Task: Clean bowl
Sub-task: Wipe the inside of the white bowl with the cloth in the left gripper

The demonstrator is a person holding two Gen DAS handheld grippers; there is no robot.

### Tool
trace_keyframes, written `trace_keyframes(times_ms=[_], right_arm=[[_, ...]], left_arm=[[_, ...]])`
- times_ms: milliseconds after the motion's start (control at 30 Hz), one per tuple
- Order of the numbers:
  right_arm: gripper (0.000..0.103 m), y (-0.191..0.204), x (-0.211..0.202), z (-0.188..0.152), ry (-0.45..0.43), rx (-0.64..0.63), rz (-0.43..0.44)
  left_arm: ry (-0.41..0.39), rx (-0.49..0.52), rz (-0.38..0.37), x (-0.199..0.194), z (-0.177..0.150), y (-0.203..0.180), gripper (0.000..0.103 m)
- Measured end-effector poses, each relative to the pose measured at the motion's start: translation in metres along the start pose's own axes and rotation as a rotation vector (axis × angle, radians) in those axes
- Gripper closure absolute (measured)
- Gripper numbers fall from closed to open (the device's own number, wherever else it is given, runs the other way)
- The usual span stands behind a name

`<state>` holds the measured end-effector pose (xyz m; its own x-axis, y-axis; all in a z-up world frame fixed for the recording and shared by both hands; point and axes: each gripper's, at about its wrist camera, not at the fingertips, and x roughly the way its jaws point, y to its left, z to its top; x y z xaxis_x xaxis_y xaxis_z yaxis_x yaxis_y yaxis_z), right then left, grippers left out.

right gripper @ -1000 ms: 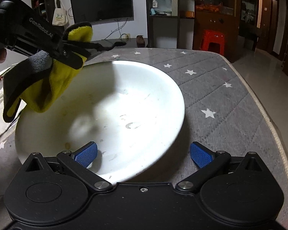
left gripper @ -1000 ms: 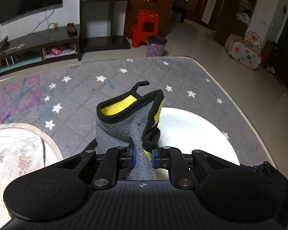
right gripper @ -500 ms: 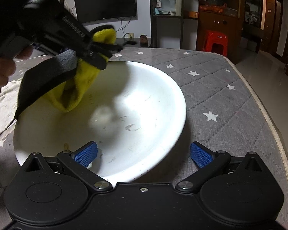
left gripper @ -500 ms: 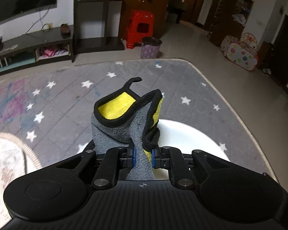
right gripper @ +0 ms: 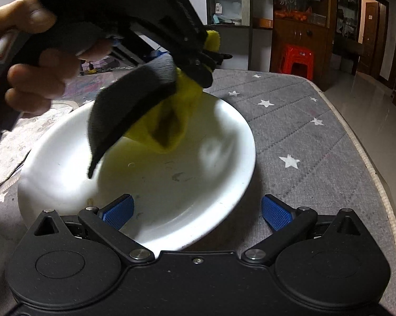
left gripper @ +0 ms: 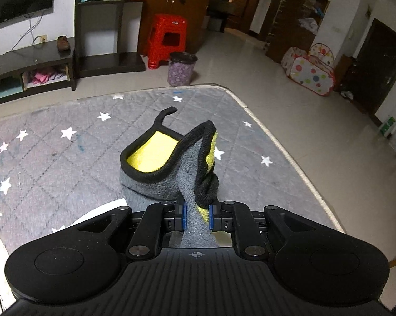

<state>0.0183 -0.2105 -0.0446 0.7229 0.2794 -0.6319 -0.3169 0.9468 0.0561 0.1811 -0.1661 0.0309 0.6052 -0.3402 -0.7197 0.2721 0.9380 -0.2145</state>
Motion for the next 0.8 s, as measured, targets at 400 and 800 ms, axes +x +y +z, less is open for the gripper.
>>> trace_keyframes(times_ms=[400,800], right_arm=[[0.000,0.003,0.001,-0.003,-0.012,0.006,-0.004],[0.000,-0.007,0.003,0.003,-0.016,0.008,-0.007]], left_arm=[[-0.036,-0.058,0.099,-0.007,0.007,0.031,0.089],[-0.045,-0.071,0.182,-0.026,-0.004,0.055,0.088]])
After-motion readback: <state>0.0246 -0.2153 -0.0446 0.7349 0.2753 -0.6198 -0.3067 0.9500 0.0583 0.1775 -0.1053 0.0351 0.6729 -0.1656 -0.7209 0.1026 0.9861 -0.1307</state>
